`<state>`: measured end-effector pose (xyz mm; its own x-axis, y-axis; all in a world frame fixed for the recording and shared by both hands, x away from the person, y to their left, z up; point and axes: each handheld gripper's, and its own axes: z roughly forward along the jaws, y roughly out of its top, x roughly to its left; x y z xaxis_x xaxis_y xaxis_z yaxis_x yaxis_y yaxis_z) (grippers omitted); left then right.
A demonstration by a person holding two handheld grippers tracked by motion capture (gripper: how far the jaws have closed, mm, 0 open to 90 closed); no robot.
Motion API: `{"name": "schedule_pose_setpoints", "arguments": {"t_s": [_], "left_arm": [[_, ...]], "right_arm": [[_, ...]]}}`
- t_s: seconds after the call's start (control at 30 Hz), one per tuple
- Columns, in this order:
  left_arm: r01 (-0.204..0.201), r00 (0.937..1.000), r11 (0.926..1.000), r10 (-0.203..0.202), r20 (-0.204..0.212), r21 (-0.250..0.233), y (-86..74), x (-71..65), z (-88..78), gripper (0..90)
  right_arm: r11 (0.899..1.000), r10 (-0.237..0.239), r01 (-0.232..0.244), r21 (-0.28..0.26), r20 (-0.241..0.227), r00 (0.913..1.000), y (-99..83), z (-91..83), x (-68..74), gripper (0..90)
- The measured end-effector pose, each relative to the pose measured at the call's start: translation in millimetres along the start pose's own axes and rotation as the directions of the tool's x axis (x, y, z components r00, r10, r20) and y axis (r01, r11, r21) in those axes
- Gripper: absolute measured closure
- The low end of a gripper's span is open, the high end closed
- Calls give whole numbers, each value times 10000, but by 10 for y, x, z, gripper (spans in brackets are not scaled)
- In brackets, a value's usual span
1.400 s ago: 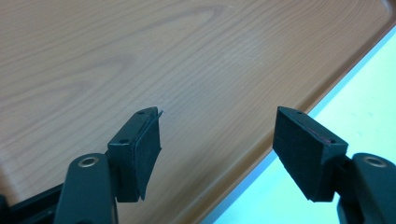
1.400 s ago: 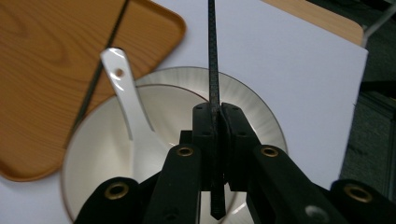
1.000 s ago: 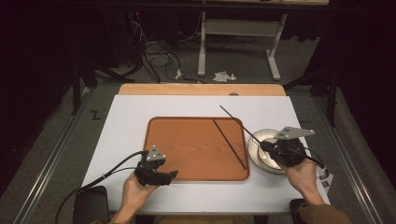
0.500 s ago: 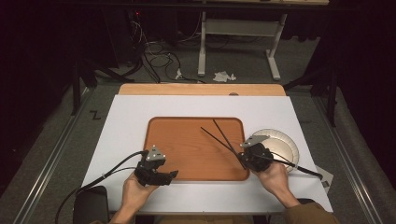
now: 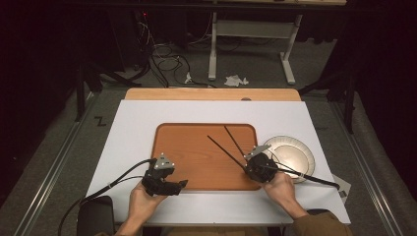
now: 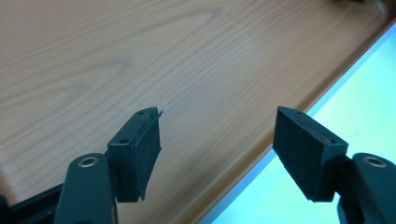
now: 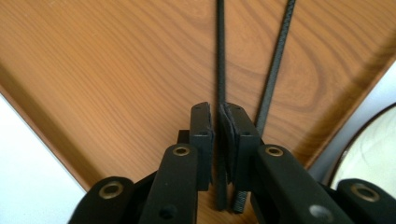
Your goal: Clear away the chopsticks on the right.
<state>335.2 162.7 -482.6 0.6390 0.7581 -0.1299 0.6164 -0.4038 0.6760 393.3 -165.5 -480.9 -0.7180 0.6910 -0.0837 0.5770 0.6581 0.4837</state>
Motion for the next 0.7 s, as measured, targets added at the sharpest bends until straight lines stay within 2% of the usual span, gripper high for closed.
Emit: {"name": "schedule_pose_setpoints", "arguments": {"t_s": [0.13, 0.27, 0.37, 0.43, 0.47, 0.7], "left_arm": [[13, 10000, 10000, -13, 10, -3, 2, 0, 2, 320], [19, 10000, 10000, -19, 11, -10, 0, -1, 4, 320], [16, 10000, 10000, -16, 4, 20, 2, 1, 9, 320], [57, 10000, 10000, -57, 18, -4, 3, -2, 10, 319], [22, 10000, 10000, -22, 10, 25, 3, 0, 6, 319], [21, 10000, 10000, -21, 20, 20, 2, 1, 5, 319]], "right_arm": [[10000, -66, 66, 23, -2, 10000, 0, 15, 2, 823], [9992, -153, 154, -378, 29, 9999, 11, -26, -7, 813], [9975, -468, 462, -532, -101, 9989, 21, -20, 37, 832], [9973, -676, 667, -320, -269, 9974, 25, 41, 76, 845], [9960, -893, 891, -100, -220, 9958, 24, 81, 79, 849], [9988, -489, 485, 100, 530, 9974, 38, 99, 2, 846]]}}
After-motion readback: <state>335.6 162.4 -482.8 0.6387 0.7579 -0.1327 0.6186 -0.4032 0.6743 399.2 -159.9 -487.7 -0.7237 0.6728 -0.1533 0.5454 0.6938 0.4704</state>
